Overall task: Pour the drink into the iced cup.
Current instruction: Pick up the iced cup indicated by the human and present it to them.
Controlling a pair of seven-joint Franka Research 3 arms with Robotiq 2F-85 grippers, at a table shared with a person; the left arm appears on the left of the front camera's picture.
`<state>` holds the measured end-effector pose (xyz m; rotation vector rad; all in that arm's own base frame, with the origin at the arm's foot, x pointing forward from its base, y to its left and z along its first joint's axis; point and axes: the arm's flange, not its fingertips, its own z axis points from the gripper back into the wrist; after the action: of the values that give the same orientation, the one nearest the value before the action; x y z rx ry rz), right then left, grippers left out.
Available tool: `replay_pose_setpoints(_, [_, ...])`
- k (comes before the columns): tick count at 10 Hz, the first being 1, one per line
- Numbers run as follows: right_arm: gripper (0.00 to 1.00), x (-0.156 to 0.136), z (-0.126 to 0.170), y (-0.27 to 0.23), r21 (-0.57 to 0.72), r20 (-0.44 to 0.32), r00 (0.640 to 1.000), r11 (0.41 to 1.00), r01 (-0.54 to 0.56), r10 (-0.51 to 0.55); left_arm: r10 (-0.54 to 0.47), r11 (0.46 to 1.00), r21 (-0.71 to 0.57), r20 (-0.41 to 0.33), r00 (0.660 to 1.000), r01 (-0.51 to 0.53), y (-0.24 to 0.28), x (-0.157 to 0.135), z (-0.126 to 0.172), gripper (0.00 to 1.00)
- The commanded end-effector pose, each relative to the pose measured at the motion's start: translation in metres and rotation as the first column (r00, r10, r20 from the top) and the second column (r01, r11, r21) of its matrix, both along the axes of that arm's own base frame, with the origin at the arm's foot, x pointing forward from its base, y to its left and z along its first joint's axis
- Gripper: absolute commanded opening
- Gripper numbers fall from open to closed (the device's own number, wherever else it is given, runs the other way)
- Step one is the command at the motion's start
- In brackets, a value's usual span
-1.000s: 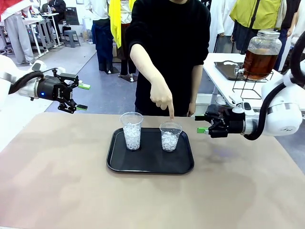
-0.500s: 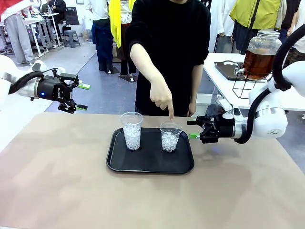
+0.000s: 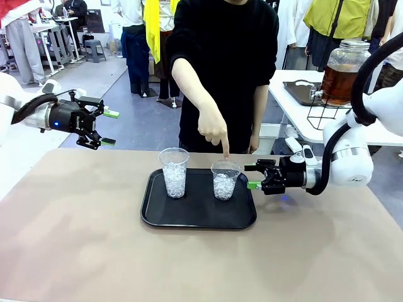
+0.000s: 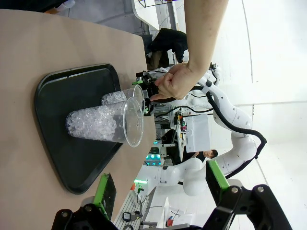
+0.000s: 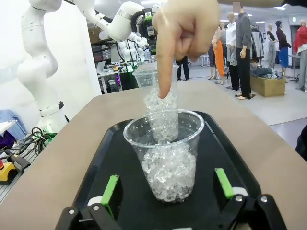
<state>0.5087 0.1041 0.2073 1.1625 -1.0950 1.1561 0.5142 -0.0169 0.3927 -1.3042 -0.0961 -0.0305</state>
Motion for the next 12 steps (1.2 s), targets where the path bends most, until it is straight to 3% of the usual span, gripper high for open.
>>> replay_pose_setpoints(1, [1.0, 0.006, -0.005, 0.012, 0.014, 0.009, 1.0, 1.0, -0.012, 0.012, 0.001, 1.0, 0.0, 0.002, 1.0, -0.001, 0.0, 0.0, 0.001, 1.0])
replay_pose_setpoints(12, [1.0, 0.016, -0.016, 0.041, 0.046, -0.04, 0.999, 0.999, -0.017, 0.019, 0.001, 1.0, 0.0, 0.002, 1.0, -0.001, 0.0, 0.0, 0.001, 1.0])
